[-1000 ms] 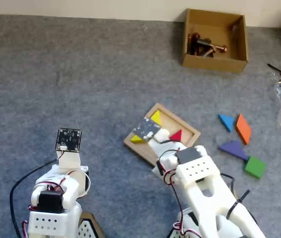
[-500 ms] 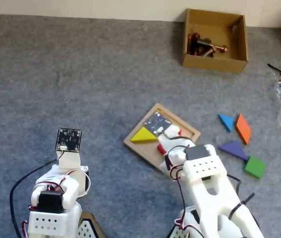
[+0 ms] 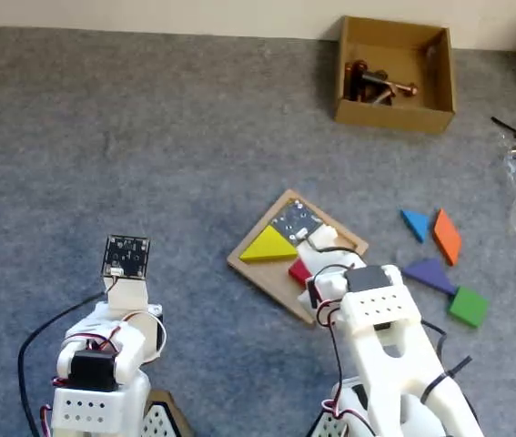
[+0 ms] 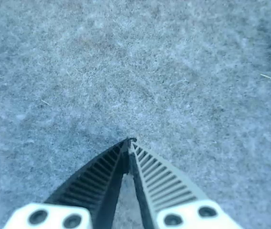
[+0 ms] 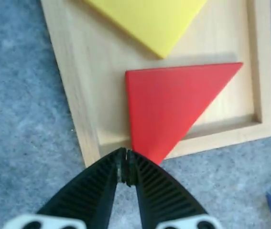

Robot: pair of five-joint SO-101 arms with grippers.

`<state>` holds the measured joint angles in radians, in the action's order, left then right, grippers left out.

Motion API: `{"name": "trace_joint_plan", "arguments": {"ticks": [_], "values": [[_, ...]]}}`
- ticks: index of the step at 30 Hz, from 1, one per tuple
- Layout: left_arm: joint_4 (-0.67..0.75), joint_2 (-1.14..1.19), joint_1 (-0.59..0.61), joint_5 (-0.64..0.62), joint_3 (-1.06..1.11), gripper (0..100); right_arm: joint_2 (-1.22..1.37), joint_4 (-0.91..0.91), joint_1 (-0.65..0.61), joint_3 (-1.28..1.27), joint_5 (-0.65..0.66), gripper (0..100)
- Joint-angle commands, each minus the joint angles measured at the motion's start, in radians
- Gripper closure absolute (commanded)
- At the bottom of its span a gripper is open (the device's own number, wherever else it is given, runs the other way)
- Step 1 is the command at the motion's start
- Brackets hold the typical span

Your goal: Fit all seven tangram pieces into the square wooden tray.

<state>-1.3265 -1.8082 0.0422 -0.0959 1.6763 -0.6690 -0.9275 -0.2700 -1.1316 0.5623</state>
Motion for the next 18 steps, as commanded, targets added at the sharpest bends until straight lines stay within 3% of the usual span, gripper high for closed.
{"name": "trace_joint_plan", "arguments": {"ticks": [1,7,18], "values": [[0.002,-0.007,-0.015,-0.008,0.019,99,-0.022,0.018,0.047,0.010,0.011,98.9],[0.002,-0.007,-0.015,-0.008,0.019,99,-0.022,0.018,0.067,0.005,0.052,98.9],[0.002,-0.007,-0.015,-0.008,0.019,99,-0.021,0.045,0.136,0.024,-0.005,98.9]]}}
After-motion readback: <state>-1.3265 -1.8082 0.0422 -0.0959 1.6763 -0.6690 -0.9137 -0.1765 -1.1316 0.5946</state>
